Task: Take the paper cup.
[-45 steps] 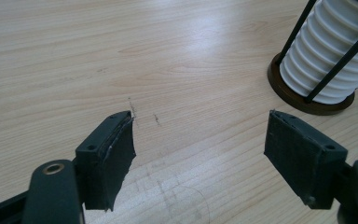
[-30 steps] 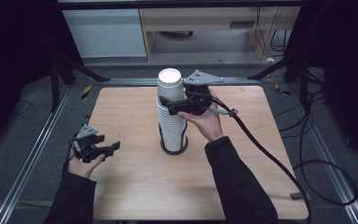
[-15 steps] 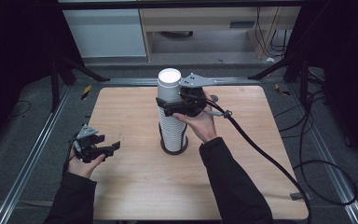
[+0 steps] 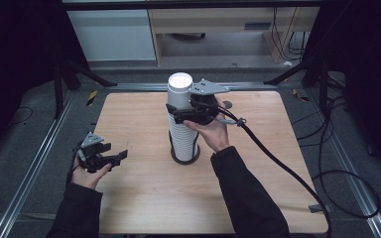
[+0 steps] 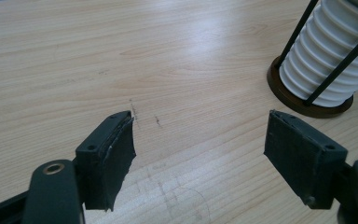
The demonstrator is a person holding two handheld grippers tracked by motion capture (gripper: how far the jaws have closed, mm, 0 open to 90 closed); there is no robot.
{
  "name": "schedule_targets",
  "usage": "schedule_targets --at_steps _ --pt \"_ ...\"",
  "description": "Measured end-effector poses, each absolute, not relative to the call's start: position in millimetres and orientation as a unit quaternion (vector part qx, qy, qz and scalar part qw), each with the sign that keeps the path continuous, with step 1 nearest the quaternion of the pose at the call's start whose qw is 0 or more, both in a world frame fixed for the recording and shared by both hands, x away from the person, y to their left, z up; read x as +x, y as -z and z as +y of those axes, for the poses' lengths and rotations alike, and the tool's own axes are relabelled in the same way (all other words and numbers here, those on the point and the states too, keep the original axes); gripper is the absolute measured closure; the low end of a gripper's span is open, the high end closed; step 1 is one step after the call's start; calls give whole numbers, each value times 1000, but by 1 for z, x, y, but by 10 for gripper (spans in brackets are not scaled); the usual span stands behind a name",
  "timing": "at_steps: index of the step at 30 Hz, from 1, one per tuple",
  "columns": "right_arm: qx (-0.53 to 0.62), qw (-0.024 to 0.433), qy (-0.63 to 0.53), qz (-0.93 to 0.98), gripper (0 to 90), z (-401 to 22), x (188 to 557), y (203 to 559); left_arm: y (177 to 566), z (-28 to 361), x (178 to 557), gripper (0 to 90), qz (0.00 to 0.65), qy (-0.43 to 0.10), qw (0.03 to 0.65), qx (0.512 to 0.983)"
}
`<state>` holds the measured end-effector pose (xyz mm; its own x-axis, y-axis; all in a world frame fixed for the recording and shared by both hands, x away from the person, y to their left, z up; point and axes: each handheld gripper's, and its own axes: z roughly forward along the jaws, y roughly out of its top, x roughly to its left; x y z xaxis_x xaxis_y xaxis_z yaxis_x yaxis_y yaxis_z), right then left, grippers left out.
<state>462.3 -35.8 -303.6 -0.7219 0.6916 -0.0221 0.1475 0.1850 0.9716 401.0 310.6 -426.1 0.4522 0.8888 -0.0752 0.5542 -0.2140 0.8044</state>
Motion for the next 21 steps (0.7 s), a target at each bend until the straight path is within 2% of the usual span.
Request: schedule_targets --at_steps 18,21 --pt "278 228 -566 742 127 -35 466 301 426 312 401 232 482 -208 404 749" --pt "270 237 -586 726 137 -37 464 298 426 312 401 232 482 -207 405 749"
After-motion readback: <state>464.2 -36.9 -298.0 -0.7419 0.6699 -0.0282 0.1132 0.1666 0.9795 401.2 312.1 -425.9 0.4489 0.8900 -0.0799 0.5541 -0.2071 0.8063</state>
